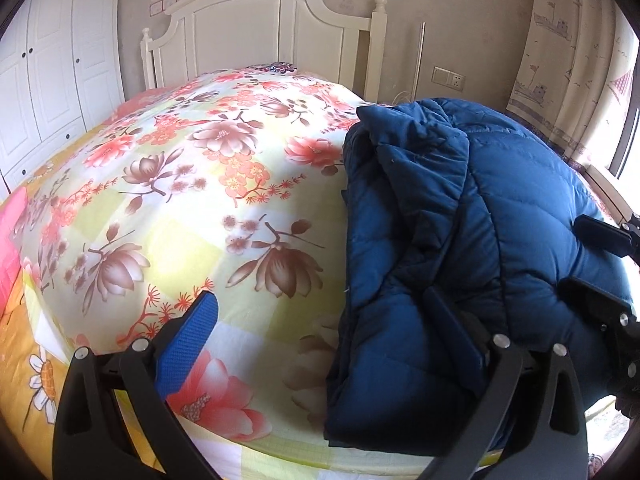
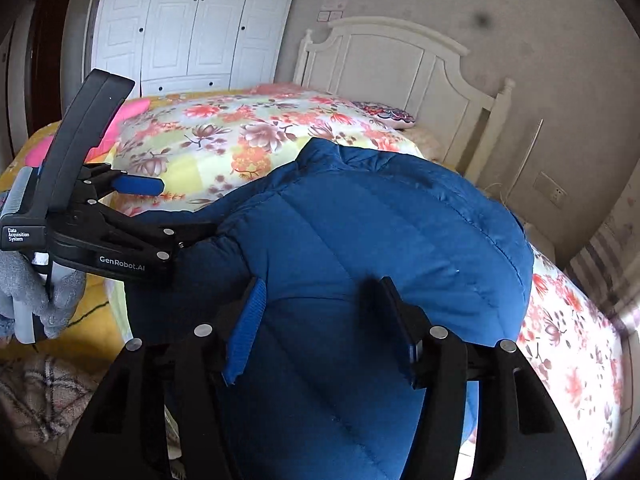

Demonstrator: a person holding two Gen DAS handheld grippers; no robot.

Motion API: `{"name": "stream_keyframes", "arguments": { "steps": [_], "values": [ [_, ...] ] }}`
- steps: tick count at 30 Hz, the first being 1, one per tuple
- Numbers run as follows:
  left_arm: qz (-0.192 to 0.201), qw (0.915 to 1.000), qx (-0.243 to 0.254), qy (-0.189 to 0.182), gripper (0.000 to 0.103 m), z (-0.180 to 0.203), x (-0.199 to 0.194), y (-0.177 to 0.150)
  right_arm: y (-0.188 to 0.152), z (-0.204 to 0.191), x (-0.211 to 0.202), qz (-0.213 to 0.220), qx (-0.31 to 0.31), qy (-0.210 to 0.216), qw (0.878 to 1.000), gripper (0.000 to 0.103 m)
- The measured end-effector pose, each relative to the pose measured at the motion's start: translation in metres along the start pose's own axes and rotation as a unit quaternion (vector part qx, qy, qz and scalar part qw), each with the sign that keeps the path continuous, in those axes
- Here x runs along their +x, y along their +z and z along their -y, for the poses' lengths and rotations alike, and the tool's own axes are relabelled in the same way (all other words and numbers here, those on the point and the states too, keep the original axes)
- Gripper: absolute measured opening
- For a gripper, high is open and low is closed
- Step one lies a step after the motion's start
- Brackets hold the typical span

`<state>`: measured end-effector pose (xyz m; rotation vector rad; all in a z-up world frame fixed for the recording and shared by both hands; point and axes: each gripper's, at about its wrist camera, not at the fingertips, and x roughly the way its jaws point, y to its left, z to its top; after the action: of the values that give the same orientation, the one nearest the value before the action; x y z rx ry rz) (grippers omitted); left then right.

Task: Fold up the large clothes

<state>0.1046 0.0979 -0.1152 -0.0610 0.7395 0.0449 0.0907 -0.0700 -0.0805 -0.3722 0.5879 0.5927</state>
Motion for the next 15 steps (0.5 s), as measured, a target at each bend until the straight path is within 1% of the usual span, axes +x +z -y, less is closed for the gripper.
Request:
{"name": "stream_keyframes", "arguments": {
  "steps": [2, 4, 5, 7, 9, 11, 12, 14, 15],
  "values": [
    [0.000, 1.0000, 0.000, 0.000, 0.101, 0.000, 0.000, 0.000, -0.001, 0.001, -0.001, 0.000, 0.005, -0.001, 1.000, 0.055],
    [0.000, 1.0000, 0.001, 0.001, 0.101, 0.000, 0.000, 0.000, 0.005, -0.008, -0.009, -0.013, 0.001, -0.023, 1.000, 0.055],
    [-0.001, 1.0000, 0.000, 0.000, 0.101, 0.000, 0.000, 0.000, 0.007, -0.013, -0.015, -0.011, -0.006, -0.027, 1.000, 0.055],
    [-0.004, 1.0000, -0.005, -0.005, 0.101, -0.002, 0.001, 0.000, 0.006, -0.026, -0.028, 0.009, -0.030, -0.031, 0.999, 0.055],
    [-0.004, 1.0000, -0.006, -0.007, 0.101, -0.003, 0.001, 0.000, -0.005, -0.035, -0.033, 0.016, -0.045, -0.047, 0.998, 0.055],
    [-0.003, 1.0000, -0.005, -0.008, 0.101, -0.003, 0.001, 0.000, -0.019, -0.037, -0.025, 0.020, -0.055, -0.057, 0.997, 0.055],
    [-0.002, 0.9999, -0.005, -0.009, 0.101, -0.003, 0.001, -0.001, -0.024, -0.034, -0.022, 0.028, -0.048, -0.051, 0.997, 0.055],
    [-0.002, 0.9999, -0.007, -0.010, 0.101, -0.003, 0.001, -0.002, -0.024, -0.024, -0.020, 0.024, -0.017, -0.027, 0.999, 0.056],
    [-0.002, 0.9999, -0.008, -0.012, 0.101, -0.004, 0.001, -0.002, -0.021, -0.024, -0.020, 0.017, -0.017, -0.026, 0.999, 0.056]
  ]
}}
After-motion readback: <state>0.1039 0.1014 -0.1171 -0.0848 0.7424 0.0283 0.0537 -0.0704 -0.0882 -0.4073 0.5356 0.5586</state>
